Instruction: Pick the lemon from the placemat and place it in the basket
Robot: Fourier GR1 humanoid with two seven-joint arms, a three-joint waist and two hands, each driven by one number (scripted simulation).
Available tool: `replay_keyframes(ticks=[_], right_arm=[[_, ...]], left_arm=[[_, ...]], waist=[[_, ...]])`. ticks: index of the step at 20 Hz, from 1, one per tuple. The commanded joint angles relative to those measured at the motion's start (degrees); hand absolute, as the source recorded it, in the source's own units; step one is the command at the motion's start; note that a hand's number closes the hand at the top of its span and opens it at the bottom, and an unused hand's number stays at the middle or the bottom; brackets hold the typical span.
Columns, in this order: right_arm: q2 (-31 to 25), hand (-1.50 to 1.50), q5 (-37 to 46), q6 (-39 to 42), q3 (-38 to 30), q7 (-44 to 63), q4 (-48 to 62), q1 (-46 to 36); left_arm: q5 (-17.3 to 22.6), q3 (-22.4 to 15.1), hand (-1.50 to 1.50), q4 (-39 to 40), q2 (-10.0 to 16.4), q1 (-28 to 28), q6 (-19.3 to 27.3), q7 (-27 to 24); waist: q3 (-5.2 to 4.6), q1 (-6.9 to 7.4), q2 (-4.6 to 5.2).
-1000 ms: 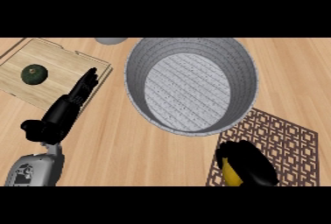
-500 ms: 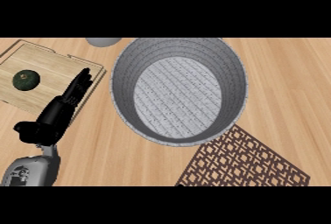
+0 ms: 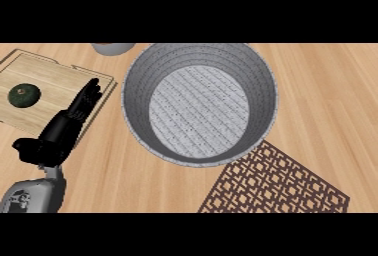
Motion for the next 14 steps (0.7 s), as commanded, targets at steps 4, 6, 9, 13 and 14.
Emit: replay_keyframes(ticks=[4,6,9,13,14], right_arm=[[0.0,1.5,-2.7,0.3,1.8,10.6,-20.3,0.6],[0.0,1.5,-2.8,-0.1,0.8,12.3,-20.6,-0.8],[-0.1,1.5,-0.2,-2.5,-1.7,14.3,-19.6,-4.8],[-0.1,1.5,-0.6,-4.8,-2.5,18.3,-19.9,-8.6],[-0.1,1.5,-1.2,-5.1,-1.7,21.0,-19.7,-10.1]], left_arm=[[0.7,0.8,0.0,-0.7,0.8,0.1,-0.4,1.0],[-0.4,-0.3,0.0,-0.2,-0.1,0.2,0.3,1.1],[0.7,0.5,0.0,-0.9,1.4,0.4,-1.4,0.6],[-0.2,-0.9,0.0,-1.9,-0.5,0.6,-0.1,0.1],[-0.6,-1.4,0.0,-1.4,-0.8,0.5,0.0,0.8]], waist=[[-0.09,-0.09,-0.25],[-0.13,-0.42,-0.2],[-0.19,0.09,-0.24],[-0.15,0.69,-0.08],[-0.16,0.83,0.08]])
